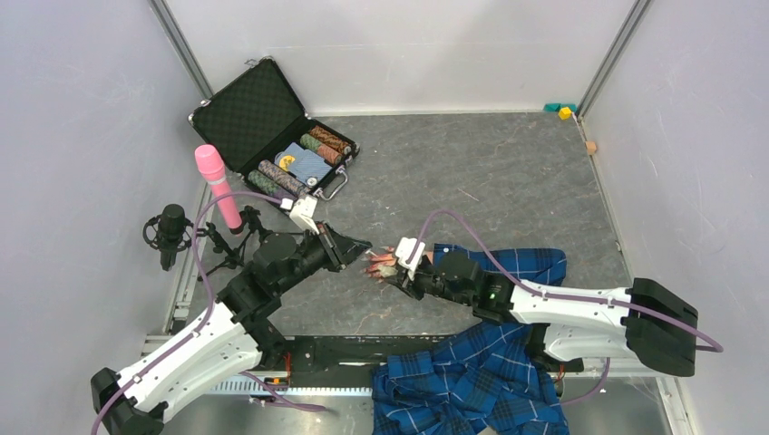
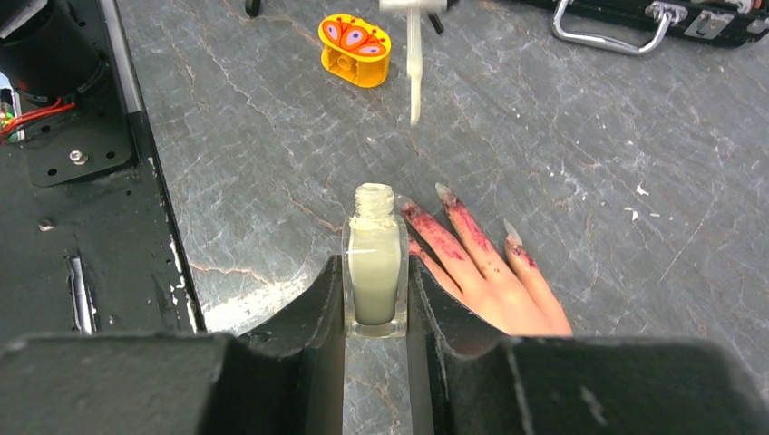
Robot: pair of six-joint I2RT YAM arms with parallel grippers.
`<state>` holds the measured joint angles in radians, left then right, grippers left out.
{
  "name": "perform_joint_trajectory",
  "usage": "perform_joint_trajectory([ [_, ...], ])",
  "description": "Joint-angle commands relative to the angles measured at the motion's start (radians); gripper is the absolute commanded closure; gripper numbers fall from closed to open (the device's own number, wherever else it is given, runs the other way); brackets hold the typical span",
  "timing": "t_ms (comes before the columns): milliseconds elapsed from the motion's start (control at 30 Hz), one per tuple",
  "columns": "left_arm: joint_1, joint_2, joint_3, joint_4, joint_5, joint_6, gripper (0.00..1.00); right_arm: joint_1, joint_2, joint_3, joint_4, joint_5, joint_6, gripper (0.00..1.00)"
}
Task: Paint the nails
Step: Remove the nail polish from the nail polish bottle, then paint the nail polish on the nail.
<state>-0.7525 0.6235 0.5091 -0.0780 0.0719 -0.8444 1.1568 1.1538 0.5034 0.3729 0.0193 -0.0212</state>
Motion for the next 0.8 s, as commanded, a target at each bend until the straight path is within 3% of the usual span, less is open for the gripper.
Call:
perform_joint_trajectory([
  [0, 0.004, -0.028, -0.014, -0.048, -0.141, 0.026, 0.98, 0.004, -0.057, -0.034, 0.029, 0.072, 0.02, 1.0],
  [500, 0.012, 0.055, -0.224, 0.072, -0.307, -0.036, 0.98, -0.069, -0.215, -0.152, -0.038, 0.43, 0.17, 1.0],
  [767, 0.015, 0.169, -0.268, 0.201, -0.296, -0.028, 0.98, -0.071, -0.216, -0.158, -0.032, 0.472, 0.184, 1.0],
])
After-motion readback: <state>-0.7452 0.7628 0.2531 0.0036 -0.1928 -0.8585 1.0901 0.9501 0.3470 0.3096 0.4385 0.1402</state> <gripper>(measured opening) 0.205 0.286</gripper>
